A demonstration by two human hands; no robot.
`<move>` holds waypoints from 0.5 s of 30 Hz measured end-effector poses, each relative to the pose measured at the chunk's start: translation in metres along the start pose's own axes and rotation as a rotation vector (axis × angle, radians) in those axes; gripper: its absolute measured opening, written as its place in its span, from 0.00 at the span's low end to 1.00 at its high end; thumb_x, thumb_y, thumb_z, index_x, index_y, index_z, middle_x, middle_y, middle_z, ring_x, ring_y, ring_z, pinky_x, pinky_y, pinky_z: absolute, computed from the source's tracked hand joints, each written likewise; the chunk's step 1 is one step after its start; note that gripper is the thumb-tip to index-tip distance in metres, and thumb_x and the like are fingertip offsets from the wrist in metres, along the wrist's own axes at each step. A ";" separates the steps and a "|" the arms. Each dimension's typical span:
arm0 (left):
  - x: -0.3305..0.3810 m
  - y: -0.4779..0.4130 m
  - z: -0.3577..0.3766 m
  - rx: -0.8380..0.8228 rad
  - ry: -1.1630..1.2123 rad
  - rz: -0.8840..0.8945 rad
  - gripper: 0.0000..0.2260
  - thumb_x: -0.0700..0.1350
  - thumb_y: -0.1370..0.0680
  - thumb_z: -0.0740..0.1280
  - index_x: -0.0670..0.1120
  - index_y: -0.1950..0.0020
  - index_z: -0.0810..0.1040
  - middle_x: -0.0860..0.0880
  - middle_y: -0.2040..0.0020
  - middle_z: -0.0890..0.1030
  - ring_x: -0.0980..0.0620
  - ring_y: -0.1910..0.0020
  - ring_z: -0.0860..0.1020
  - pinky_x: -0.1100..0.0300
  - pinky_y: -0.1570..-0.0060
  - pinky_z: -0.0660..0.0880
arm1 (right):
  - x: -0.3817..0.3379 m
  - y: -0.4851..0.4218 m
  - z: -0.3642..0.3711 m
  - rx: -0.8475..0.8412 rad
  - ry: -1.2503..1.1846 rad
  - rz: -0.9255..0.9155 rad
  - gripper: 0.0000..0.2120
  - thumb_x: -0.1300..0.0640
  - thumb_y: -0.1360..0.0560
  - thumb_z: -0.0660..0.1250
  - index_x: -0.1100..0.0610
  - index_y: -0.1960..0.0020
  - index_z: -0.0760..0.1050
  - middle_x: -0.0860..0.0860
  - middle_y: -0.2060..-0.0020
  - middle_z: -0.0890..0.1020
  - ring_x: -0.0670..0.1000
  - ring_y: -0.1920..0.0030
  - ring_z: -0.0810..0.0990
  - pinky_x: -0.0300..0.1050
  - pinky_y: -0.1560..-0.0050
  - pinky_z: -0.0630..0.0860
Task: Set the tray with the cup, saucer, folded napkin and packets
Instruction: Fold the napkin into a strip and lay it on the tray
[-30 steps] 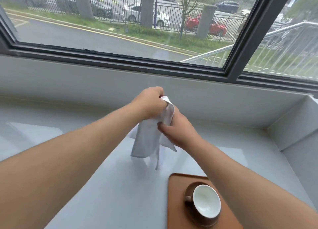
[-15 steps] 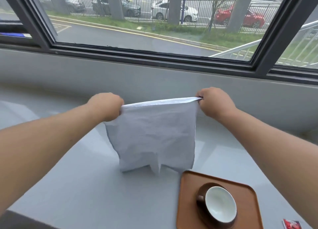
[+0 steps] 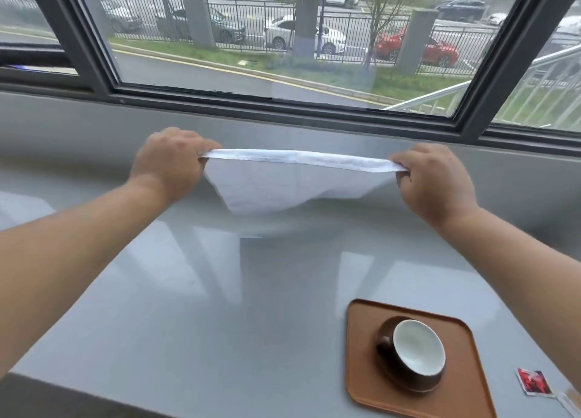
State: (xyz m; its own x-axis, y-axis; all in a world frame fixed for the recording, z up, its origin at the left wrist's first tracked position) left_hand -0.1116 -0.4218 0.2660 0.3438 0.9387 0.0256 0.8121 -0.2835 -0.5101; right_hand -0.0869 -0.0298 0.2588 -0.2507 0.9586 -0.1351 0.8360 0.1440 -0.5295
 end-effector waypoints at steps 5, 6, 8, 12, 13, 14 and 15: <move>-0.014 0.114 0.077 -0.404 0.020 0.023 0.16 0.42 0.19 0.64 0.58 0.38 0.84 0.54 0.46 0.85 0.43 0.45 0.78 0.49 0.50 0.77 | -0.034 0.123 0.070 -0.329 0.128 -0.050 0.13 0.66 0.27 0.68 0.54 0.48 0.86 0.54 0.57 0.84 0.61 0.55 0.77 0.54 0.54 0.78; -0.016 0.141 0.096 -0.513 -0.003 0.038 0.17 0.43 0.18 0.62 0.60 0.37 0.82 0.56 0.43 0.84 0.46 0.43 0.77 0.50 0.48 0.77 | -0.043 0.148 0.089 -0.435 0.171 -0.084 0.13 0.64 0.25 0.67 0.51 0.47 0.86 0.51 0.55 0.84 0.59 0.53 0.77 0.53 0.52 0.77; -0.016 0.194 0.128 -0.713 -0.033 0.073 0.18 0.43 0.17 0.58 0.63 0.40 0.81 0.58 0.44 0.83 0.49 0.43 0.76 0.51 0.46 0.75 | -0.057 0.195 0.122 -0.620 0.215 -0.137 0.14 0.61 0.23 0.62 0.48 0.47 0.83 0.47 0.52 0.82 0.55 0.50 0.76 0.49 0.50 0.75; -0.032 0.289 0.180 -1.092 0.029 -0.088 0.09 0.37 0.27 0.55 0.50 0.64 0.66 0.52 0.62 0.72 0.48 0.63 0.68 0.54 0.65 0.64 | -0.080 0.271 0.168 -0.916 0.152 -0.093 0.12 0.64 0.27 0.57 0.49 0.64 0.69 0.45 0.62 0.73 0.54 0.55 0.70 0.47 0.65 0.65; -0.034 0.306 0.189 -1.174 0.043 -0.099 0.09 0.37 0.28 0.55 0.50 0.65 0.65 0.52 0.63 0.71 0.49 0.64 0.66 0.55 0.65 0.61 | -0.086 0.286 0.177 -0.981 0.130 -0.092 0.13 0.65 0.29 0.57 0.50 0.67 0.64 0.45 0.64 0.70 0.54 0.57 0.69 0.45 0.69 0.61; -0.034 0.318 0.195 -1.226 0.058 -0.099 0.10 0.38 0.27 0.55 0.51 0.65 0.65 0.52 0.63 0.70 0.49 0.64 0.66 0.55 0.65 0.61 | -0.091 0.296 0.186 -1.035 0.113 -0.099 0.14 0.66 0.30 0.57 0.50 0.69 0.60 0.46 0.65 0.69 0.54 0.58 0.68 0.43 0.71 0.57; -0.037 0.326 0.201 -1.253 0.085 -0.125 0.10 0.39 0.26 0.55 0.51 0.65 0.66 0.52 0.63 0.71 0.50 0.64 0.67 0.56 0.65 0.61 | -0.093 0.303 0.192 -1.075 0.101 -0.097 0.15 0.66 0.31 0.57 0.50 0.70 0.59 0.46 0.67 0.68 0.54 0.59 0.67 0.42 0.72 0.56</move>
State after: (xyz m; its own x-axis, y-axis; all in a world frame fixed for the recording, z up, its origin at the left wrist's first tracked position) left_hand 0.0456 -0.5096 -0.0737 0.2235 0.9702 0.0933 0.7137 -0.2281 0.6622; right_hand 0.0962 -0.1225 -0.0503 -0.3382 0.9404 -0.0362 0.8176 0.3127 0.4835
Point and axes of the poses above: each hand's wrist, its own y-axis away from the middle knuckle, its own z-axis out of the palm, x = y × z, the point moved 8 cm from there along -y, towards the middle knuckle
